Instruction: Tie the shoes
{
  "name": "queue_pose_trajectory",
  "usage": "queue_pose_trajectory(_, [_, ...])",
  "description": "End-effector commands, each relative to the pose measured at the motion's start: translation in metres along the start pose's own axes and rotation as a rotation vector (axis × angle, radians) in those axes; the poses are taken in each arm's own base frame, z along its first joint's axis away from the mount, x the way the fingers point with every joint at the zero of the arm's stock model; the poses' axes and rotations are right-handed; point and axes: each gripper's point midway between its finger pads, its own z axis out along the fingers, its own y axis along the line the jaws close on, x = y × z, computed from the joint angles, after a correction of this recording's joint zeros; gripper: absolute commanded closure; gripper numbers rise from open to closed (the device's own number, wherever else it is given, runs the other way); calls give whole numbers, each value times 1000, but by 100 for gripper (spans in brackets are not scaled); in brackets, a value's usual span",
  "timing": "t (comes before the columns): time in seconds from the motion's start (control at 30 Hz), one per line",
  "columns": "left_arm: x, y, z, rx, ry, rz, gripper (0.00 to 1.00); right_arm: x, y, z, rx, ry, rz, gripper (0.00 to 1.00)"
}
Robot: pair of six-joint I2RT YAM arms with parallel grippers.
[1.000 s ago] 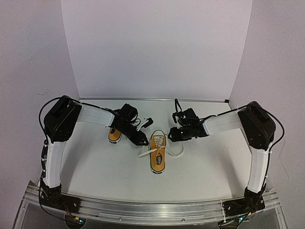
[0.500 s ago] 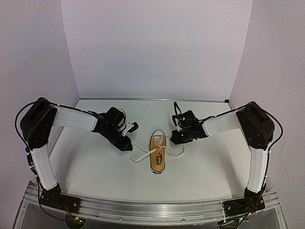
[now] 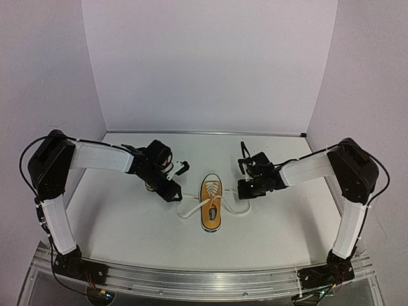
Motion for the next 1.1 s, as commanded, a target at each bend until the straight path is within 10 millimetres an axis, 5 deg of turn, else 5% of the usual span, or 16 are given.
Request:
queue_pose_trajectory(0.0, [-36,8,17,-17,-41,118,44,-7,-2,-28,5,-20,38,100])
queue_pose_trajectory(0.17, [-33,4,48,47,32,181,44,-36,-1,-63,-3,-122,62,100])
queue_pose_trajectory(0.33, [-23,-2,52,82,54,202,48,-65,7,-100,-28,-228,74,100])
queue_pose_trajectory(0.5, [-13,-5,47,85,65,189,86,-97,22,-137,-82,-336,57,100])
queue_pose_trajectory(0.6, [-11,-14,33,81,21,187,99,-121,36,-157,-128,-404,32,100])
queue_pose_trajectory(0.77, [-19,-29,-12,50,-122,144,100,-155,74,-178,-293,-470,-17,100])
queue_pose_trajectory(0.93, [-15,-55,-74,78,-346,88,100,-171,140,-184,-468,-494,-106,100])
queue_pose_trajectory(1.07, [1,-72,-118,124,-481,70,100,-163,207,-164,-572,-445,-195,100])
